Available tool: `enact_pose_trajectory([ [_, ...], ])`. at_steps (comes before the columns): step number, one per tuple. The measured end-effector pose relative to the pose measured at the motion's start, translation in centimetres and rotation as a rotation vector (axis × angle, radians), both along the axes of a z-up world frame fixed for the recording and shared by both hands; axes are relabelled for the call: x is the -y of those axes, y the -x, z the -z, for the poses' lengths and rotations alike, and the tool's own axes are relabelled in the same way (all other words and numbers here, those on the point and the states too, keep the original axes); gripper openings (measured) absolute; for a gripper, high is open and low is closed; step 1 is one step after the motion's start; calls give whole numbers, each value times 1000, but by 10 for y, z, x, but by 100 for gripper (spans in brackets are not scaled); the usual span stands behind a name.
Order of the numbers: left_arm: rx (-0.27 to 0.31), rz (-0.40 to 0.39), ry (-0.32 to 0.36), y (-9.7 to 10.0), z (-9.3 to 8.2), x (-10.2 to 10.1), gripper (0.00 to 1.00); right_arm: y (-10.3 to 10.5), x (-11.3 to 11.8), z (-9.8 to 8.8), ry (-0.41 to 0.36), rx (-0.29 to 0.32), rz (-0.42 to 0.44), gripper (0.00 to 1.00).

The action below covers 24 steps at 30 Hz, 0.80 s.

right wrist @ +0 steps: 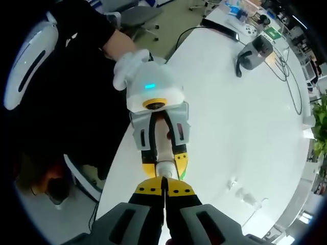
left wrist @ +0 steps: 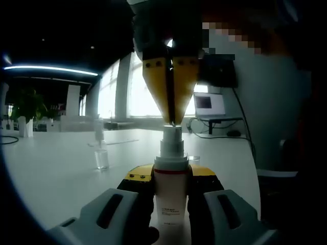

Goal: Clamp pump bottle remove cover press pump head put on cover

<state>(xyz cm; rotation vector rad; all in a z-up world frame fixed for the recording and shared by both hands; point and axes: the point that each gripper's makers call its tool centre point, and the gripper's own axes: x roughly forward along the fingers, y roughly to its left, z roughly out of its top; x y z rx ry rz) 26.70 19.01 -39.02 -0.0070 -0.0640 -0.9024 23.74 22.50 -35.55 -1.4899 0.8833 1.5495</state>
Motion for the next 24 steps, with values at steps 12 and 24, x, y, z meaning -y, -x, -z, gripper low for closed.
enact_pose_trajectory([
  [12,2,-1,-2,-1,0,-1,15,0,0,-1,-37,2,29,0],
  [24,0,-1,1,-2,1,-1,15,-5,-1,-3,-75,30,8,0],
])
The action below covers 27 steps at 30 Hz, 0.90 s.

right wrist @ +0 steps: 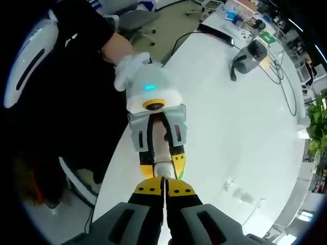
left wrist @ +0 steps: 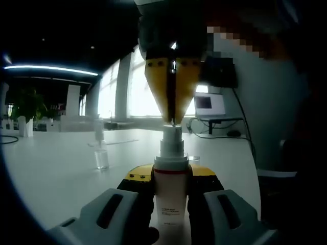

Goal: Clamp pump bottle remove cover press pump head put on cover

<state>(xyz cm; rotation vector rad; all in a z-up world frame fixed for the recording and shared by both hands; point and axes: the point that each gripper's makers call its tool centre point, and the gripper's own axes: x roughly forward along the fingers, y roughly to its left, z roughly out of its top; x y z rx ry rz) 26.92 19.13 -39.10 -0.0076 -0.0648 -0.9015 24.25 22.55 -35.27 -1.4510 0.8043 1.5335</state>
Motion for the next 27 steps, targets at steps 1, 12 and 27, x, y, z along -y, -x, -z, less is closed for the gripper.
enact_pose_trajectory([
  [1,1,-1,0,0,0,0,15,0,0,0,-6,2,8,0],
  [12,5,0,-4,1,-1,1,15,5,2,-2,-27,9,9,2],
  [27,4,3,-3,1,0,1,15,1,-2,-17,-185,-16,34,11],
])
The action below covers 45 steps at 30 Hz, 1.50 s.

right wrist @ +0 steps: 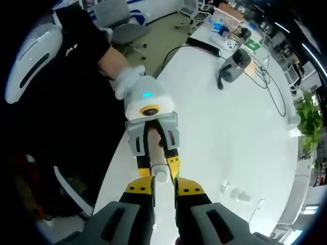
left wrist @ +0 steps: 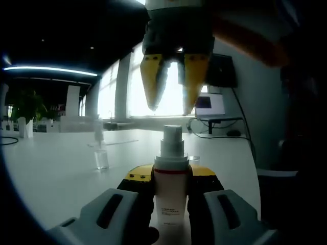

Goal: Clamp pump bottle remove cover press pump head put on cover

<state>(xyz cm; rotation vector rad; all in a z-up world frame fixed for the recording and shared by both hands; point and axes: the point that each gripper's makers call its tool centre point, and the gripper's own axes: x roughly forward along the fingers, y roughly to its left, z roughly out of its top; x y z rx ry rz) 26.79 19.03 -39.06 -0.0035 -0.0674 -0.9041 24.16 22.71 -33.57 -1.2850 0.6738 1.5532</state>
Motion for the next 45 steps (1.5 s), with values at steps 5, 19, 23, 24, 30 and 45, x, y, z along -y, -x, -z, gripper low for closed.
enact_pose_trajectory([
  [5,-3,-1,2,-1,0,0,15,-1,-3,-5,-106,-27,47,13],
  [19,-6,-2,4,-1,0,0,15,-5,-2,-17,-353,19,154,14],
  [23,-6,-2,4,-1,0,-1,15,-9,5,-20,-410,16,200,15],
  [24,-6,-2,4,-1,0,-1,15,-10,5,-22,-437,11,217,15],
  [30,-5,-2,4,-1,0,-1,15,-22,10,-24,-501,16,278,15],
  [45,-5,-4,4,-2,0,-1,15,-34,20,-32,-669,27,410,15],
])
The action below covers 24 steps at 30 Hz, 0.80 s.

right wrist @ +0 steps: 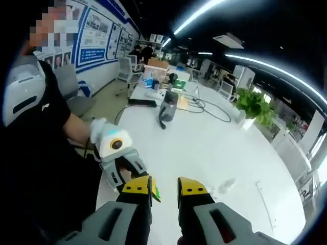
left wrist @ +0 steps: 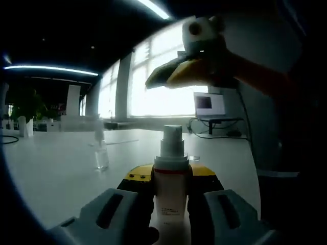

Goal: Clamp pump bottle remove cover press pump head put on cover

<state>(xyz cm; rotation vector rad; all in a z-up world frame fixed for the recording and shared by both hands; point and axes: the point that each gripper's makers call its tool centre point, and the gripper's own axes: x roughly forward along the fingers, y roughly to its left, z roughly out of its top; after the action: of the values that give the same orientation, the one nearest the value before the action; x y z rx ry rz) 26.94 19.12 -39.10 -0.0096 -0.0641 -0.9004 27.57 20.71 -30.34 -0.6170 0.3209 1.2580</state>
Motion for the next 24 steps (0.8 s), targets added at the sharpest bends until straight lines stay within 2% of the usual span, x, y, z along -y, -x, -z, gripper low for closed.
enact_pose_trajectory([
  [5,1,-1,-1,0,0,0,15,-4,8,-2,-49,10,51,15],
  [8,1,-2,-1,0,0,0,15,-8,11,-7,-92,51,92,15],
  [14,0,-2,0,1,0,1,15,-12,16,-15,-156,79,146,15],
  [24,3,-3,-3,2,-1,1,15,-13,34,-16,-225,77,225,16],
])
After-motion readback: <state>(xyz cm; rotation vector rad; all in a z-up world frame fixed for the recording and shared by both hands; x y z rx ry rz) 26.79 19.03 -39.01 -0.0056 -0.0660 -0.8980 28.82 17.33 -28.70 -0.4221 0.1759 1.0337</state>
